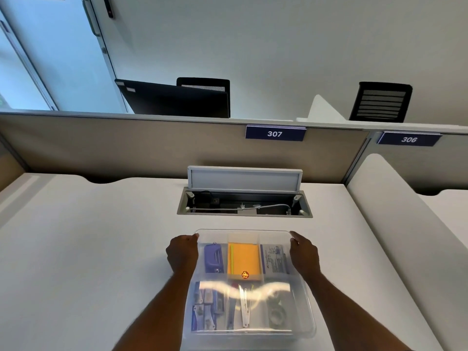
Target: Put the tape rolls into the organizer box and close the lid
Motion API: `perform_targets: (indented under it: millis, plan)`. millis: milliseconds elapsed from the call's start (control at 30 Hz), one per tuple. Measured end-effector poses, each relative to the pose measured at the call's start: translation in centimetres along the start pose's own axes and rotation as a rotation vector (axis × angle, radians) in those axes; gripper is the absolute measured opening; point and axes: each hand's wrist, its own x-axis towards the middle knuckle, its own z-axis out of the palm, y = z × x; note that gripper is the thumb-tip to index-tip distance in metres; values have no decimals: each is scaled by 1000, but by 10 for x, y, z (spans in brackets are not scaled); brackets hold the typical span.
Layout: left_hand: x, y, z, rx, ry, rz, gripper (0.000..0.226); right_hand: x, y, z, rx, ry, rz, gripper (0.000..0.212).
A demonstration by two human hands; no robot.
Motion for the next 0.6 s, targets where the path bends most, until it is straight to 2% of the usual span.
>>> perform_targets:
  millis: [367, 467, 600]
  plan:
    - [-2, 3, 0, 24, 26, 30, 38, -7, -7, -2, -51, 43, -8, 36]
    - [-5, 0, 2, 36, 2, 65, 39, -8, -14, -7, -180, 13, -15, 37]
    - [-16, 6, -2, 131, -155, 188, 52, -17, -26, -13, -491, 44, -145, 43]
